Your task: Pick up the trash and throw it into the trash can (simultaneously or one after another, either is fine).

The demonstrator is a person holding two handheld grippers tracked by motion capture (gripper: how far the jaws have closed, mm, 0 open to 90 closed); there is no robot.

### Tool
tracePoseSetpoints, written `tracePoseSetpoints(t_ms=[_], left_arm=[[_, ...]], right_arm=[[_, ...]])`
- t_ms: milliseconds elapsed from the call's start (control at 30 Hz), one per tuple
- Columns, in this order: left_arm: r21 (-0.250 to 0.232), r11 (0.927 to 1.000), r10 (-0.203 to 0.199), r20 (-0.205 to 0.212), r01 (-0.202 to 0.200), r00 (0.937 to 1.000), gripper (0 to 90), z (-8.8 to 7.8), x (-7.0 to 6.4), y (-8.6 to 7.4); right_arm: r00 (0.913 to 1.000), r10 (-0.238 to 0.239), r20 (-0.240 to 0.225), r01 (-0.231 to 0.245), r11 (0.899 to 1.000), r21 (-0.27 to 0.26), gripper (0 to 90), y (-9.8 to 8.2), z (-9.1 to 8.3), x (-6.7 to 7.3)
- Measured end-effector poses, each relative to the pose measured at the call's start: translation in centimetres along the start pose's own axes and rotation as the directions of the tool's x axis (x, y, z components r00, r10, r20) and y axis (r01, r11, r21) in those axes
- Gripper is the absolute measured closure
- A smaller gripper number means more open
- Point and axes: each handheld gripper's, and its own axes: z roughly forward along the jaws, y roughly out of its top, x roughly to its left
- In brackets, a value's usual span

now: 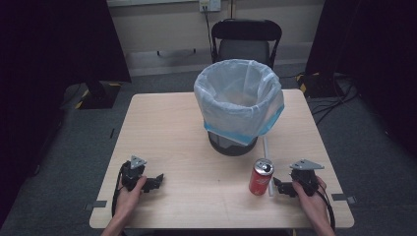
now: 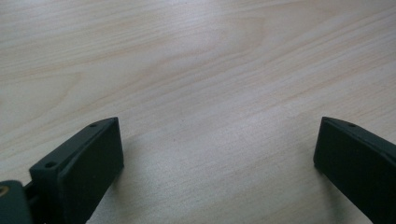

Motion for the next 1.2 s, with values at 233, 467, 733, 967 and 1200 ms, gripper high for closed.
tracePoseSetpoints(t_ms=[233,467,733,967,1200], left_arm=[[-0.002,1.0000,0.001,0.003,-0.001,1.0000,1.0,0.0,0.0,0.0],[0.000,1.0000,0.002,0.000,-0.002,1.0000,1.2,0.0,0.0,0.0],[0.000,1.0000,0.002,0.000,-0.002,1.0000,1.1,0.0,0.0,0.0],[-0.002,1.0000,0.003,0.004,-0.003,1.0000,1.0,0.0,0.0,0.0],[-0.003,1.0000,0.001,0.007,-0.001,1.0000,0.6,0.1,0.1,0.0]], right_arm=[[1.0000,0.000,0.000,0.000,1.000,0.000,10.6,0.0,0.0,0.0],[0.9996,-0.022,-0.020,0.022,1.000,0.006,13.9,0.2,-0.1,-0.2],[0.9995,-0.018,-0.026,0.018,1.000,-0.007,15.5,0.4,-1.0,-0.3],[0.9990,-0.001,-0.044,0.002,1.000,0.016,18.1,0.7,-2.0,-0.3],[0.9959,0.016,-0.089,-0.016,1.000,0.001,18.5,1.2,-3.7,0.4]])
